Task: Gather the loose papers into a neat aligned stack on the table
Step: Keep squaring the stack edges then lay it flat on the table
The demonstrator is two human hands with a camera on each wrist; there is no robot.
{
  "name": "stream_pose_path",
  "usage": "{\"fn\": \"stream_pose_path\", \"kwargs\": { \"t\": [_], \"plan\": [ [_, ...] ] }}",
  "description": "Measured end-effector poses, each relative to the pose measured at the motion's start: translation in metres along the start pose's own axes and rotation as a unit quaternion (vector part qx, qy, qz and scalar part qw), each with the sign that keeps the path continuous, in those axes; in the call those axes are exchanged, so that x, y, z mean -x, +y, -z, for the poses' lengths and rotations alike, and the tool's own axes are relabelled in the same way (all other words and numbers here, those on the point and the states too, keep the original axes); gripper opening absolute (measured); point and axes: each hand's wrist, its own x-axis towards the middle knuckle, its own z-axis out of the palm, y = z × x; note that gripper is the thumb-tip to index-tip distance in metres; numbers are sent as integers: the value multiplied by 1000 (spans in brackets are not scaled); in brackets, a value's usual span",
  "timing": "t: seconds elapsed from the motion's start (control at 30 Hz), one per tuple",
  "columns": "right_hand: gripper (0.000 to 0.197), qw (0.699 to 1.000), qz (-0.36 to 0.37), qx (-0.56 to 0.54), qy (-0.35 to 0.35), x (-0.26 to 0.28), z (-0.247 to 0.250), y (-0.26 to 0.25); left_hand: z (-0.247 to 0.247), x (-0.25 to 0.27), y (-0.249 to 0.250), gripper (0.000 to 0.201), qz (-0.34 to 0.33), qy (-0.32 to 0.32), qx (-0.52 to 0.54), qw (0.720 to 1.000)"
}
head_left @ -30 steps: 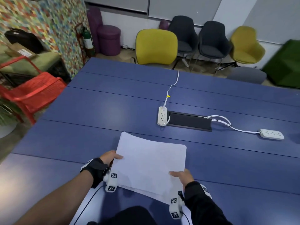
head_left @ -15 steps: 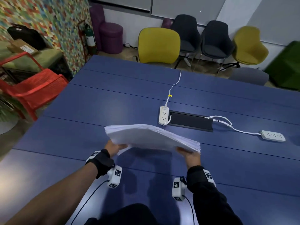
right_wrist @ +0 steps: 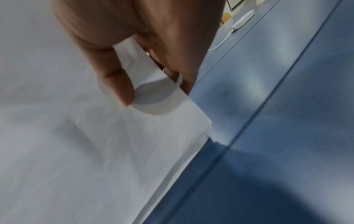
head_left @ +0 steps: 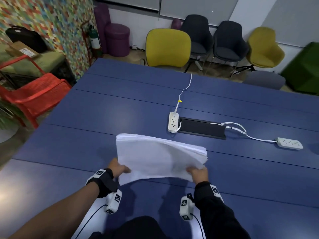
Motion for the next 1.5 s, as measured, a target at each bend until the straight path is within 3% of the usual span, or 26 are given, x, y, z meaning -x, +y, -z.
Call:
{"fn": "stream_pose_path", "kwargs": {
  "t": [0.07,0.2,0.33,0.43,0.5,0.57,0.67,0.73,0.8,0.9,1.03,1.1,1.17,1.2,1.3,1.43,1.5],
  "plan": [
    [27,999,-41,16,-23,4,-1,10,-4,2,-7,38,30,-17,-14,999],
    [36,998,-57,16,-38,0,4,13,-5,8,14,20,1,-8,61,998],
    [36,993,-65,-101,-9,4,8,4,2,16,58,26,-101,-24,63,993],
    [41,980,-67,-186,6,5,8,-4,8,27,98,27,-192,-27,4,981],
    [46,968,-78,-236,26,1,12,-6,13,38,125,29,-258,-33,-60,964],
    [64,960,-81,-261,59,-3,18,-9,16,55,154,32,-328,-35,-120,936],
    [101,985,16,-137,102,-4,25,-23,19,82,191,22,-411,-25,-225,883],
    [109,985,130,-58,95,1,25,-43,14,93,207,21,-439,-22,-313,842],
    [103,971,234,-22,37,7,21,-68,7,100,217,27,-443,-21,-398,803],
    [68,963,253,-80,-50,17,12,-98,-1,100,222,34,-448,-12,-445,775],
    [40,957,223,-184,-37,20,4,-111,2,92,217,31,-461,-8,-378,803],
    [26,955,211,-204,-35,24,-2,-112,4,88,207,21,-438,-8,-275,856],
    [20,952,205,-224,-31,29,-7,-111,0,85,191,19,-383,-1,-84,920],
    [18,952,199,-232,-27,31,-10,-110,-4,83,181,24,-343,-3,31,939],
    [18,956,187,-225,-21,29,-16,-107,-23,78,154,47,-255,3,232,939],
    [35,964,191,-185,-19,34,-17,-108,-44,77,149,49,-277,-5,235,932],
    [32,966,190,-173,-19,35,-16,-110,-45,74,150,44,-272,15,243,931]
  ]
}}
